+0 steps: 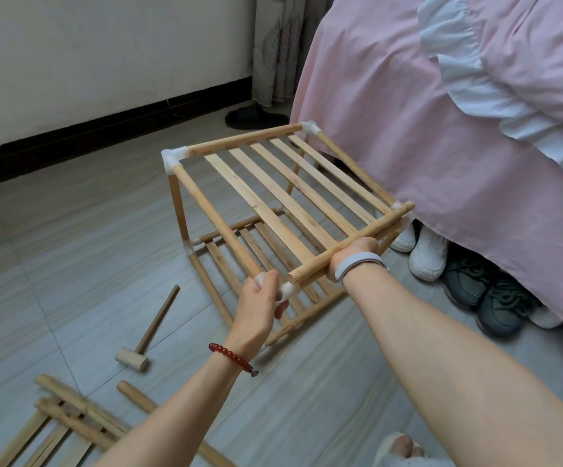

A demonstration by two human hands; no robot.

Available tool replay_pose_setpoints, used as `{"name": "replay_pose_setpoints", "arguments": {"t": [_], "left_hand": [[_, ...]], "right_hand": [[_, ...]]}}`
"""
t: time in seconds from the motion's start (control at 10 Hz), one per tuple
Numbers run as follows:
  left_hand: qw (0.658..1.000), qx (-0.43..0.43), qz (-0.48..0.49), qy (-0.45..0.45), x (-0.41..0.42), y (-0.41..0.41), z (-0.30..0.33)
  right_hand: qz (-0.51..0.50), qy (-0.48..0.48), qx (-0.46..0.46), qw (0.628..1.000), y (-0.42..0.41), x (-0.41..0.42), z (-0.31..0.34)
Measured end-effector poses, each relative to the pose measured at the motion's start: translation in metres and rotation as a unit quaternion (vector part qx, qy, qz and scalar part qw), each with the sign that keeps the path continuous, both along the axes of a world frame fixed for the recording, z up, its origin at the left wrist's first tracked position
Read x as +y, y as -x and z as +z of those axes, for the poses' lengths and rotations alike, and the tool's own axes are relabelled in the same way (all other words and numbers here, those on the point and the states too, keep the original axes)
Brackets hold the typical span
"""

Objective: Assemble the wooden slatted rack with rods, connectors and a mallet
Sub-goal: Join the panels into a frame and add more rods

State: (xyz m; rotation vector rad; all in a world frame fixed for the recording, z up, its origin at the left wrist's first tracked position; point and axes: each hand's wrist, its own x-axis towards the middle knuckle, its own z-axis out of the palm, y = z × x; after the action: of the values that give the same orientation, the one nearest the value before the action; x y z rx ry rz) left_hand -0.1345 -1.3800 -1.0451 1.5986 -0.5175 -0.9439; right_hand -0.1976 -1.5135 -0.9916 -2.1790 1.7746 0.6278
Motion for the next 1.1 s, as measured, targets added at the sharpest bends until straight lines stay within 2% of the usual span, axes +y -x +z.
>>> {"name": "replay_pose_setpoints", "arguments": {"t": [0.1, 0.2, 0.3, 0.4, 0.5, 0.6, 0.7, 0.8, 0.9, 1.0, 1.1], "left_hand": [[1.000, -0.008, -0.016, -0.012, 0.004, -0.001, 0.001], [0.999, -0.003, -0.019, -0.044, 0.017, -0.012, -0.005], [0.996, -0.008, -0.011, -0.091, 0.030, -0.032, -0.007], [0.992, -0.032, 0.029, -0.117, 0.034, -0.049, 0.001], [0.983, -0.026, 0.111, -0.144, 0.043, -0.072, -0.001], [0.961, -0.107, 0.203, -0.155, 0.044, -0.093, 0.009], [0.878, -0.414, 0.221, -0.092, 0.026, -0.080, 0.046], [0.759, -0.649, 0.031, 0.020, 0.002, -0.036, 0.065], [0.718, -0.673, -0.163, -0.068, -0.030, -0.001, 0.048], [0.703, -0.669, -0.191, -0.145, -0.061, 0.007, 0.027], [0.687, -0.692, -0.186, -0.122, -0.078, 0.001, 0.020]], "right_hand": [[-0.182, -0.034, -0.194, 0.963, -0.007, 0.003, -0.006], [-0.557, -0.146, -0.625, 0.528, -0.009, 0.009, -0.026], [-0.530, -0.213, -0.653, 0.498, 0.001, 0.019, -0.049], [-0.473, -0.227, -0.647, 0.554, 0.015, 0.012, -0.056], [-0.461, -0.258, -0.670, 0.522, 0.025, -0.005, -0.045], [-0.442, -0.299, -0.659, 0.530, 0.030, -0.008, -0.040], [-0.317, -0.359, -0.541, 0.692, 0.046, -0.004, -0.034], [-0.222, -0.278, -0.452, 0.818, 0.062, -0.025, -0.025], [-0.232, -0.121, -0.500, 0.826, 0.078, -0.056, -0.033], [-0.219, -0.096, -0.547, 0.802, 0.091, -0.058, -0.047], [-0.169, -0.083, -0.578, 0.794, 0.095, -0.065, -0.050]]}}
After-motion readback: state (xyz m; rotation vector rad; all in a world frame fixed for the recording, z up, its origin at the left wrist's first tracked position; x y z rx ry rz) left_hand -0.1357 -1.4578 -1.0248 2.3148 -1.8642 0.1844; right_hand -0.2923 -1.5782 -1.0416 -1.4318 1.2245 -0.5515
